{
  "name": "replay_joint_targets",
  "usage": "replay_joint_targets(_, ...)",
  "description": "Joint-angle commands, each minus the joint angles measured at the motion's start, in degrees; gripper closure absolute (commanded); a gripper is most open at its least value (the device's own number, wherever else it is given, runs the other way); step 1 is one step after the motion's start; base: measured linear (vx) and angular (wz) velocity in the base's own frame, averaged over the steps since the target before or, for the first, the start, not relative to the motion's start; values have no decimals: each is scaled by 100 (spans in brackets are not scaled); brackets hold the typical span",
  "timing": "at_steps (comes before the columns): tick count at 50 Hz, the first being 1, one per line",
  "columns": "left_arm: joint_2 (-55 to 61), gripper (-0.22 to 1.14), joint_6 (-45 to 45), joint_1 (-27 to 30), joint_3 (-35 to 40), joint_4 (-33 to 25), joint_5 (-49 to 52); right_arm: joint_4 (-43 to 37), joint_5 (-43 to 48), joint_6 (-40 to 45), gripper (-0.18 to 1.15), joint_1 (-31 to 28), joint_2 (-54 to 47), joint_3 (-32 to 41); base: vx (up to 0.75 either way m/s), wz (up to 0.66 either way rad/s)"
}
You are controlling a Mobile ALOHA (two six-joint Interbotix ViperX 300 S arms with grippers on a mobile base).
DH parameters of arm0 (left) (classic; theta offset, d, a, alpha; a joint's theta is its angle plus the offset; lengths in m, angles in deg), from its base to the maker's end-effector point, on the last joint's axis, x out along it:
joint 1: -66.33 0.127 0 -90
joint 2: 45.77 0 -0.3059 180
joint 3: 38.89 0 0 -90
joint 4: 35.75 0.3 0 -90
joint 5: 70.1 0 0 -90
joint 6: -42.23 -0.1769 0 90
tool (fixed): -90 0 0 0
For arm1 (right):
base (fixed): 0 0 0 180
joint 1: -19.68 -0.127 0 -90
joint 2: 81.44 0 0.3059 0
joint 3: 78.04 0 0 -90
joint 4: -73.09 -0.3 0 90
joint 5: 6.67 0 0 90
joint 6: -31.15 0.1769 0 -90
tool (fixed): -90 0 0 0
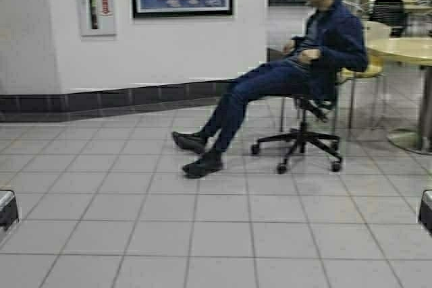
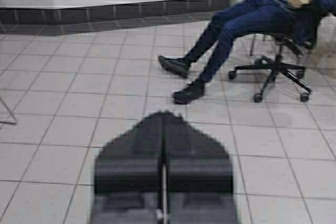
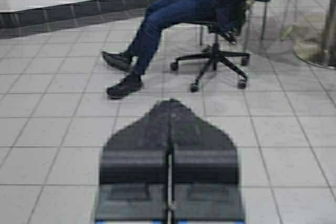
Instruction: Push the chairs under the table
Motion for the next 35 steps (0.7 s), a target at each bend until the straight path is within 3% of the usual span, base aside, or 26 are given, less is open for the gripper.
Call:
replay_joint_targets(1,26,89,9,0,26,9,-26,18,26,0,92,-18,0,132,25,21)
replay_joint_targets(35,18,89,62,0,-35,0,44,0,9,158,92,-18,211,149,31,35)
